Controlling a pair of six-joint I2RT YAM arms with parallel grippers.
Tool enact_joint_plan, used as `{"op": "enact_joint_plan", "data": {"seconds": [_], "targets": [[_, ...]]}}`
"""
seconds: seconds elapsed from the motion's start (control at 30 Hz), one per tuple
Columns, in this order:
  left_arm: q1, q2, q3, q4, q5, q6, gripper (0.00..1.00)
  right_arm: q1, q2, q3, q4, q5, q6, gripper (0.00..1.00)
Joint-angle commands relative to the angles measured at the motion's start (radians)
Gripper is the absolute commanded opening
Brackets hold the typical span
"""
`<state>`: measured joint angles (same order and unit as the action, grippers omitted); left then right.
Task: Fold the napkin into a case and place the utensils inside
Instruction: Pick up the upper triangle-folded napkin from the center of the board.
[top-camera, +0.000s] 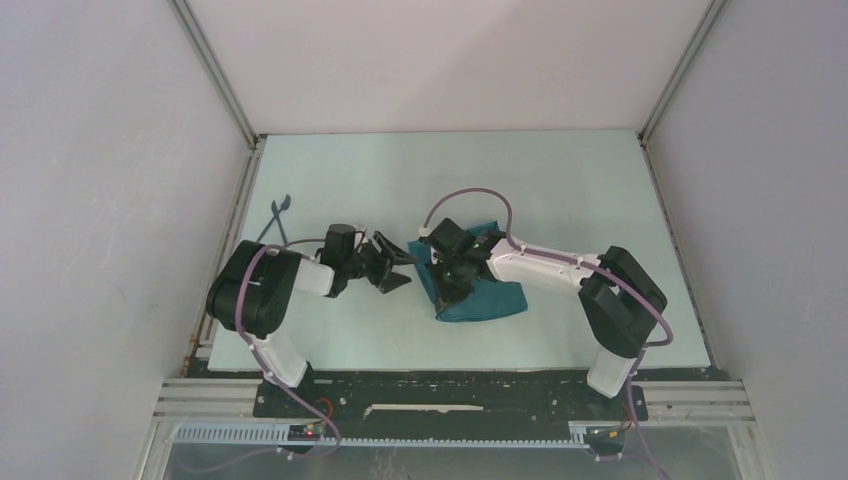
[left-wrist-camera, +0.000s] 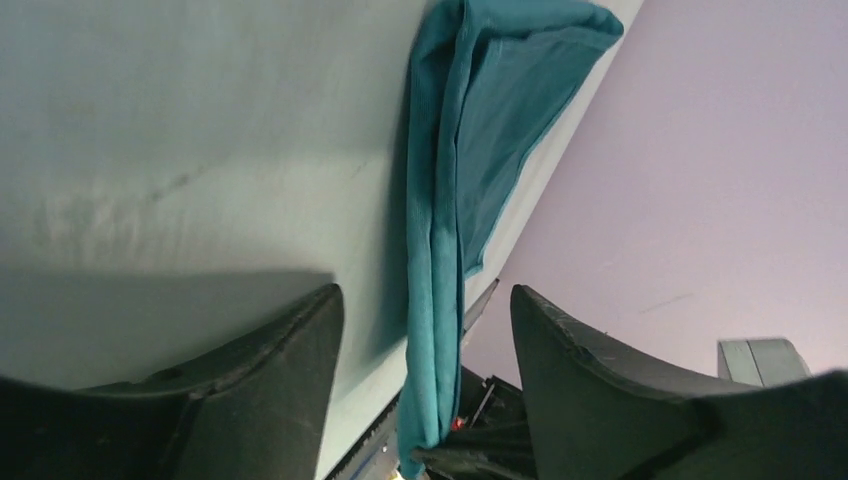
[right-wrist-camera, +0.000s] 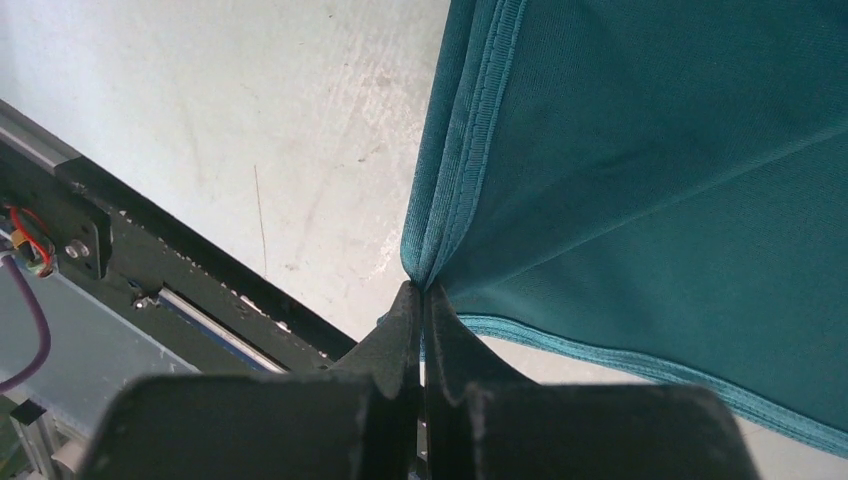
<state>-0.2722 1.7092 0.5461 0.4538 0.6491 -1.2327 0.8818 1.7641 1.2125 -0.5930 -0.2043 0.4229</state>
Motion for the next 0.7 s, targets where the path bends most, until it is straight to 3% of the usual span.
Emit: {"op": "enact_joint_plan", "data": {"seconds": [0.0, 0.3, 0.6, 0.67], "targets": [[-0.017, 0.064, 0.056, 0.134, -0.060, -0.039, 0.67, -0.017, -0.069, -0.013, 0.035, -0.032, -0.029, 0.00], [-0.035, 0.183, 0.124, 0.175, -0.089, -0.059, 0.51, -0.030, -0.090, -0.039, 0.049, -0.047, -0.048, 0.00], [-0.035, 0.224, 0.151, 0.166, -0.114, -0.058, 0.27, -0.026, -0.094, -0.044, 0.059, -0.053, -0.048, 0.00], [-0.033, 0.212, 0.159, 0.149, -0.119, -0.044, 0.18, -0.021, -0.094, -0.044, 0.060, -0.050, -0.048, 0.00]]}}
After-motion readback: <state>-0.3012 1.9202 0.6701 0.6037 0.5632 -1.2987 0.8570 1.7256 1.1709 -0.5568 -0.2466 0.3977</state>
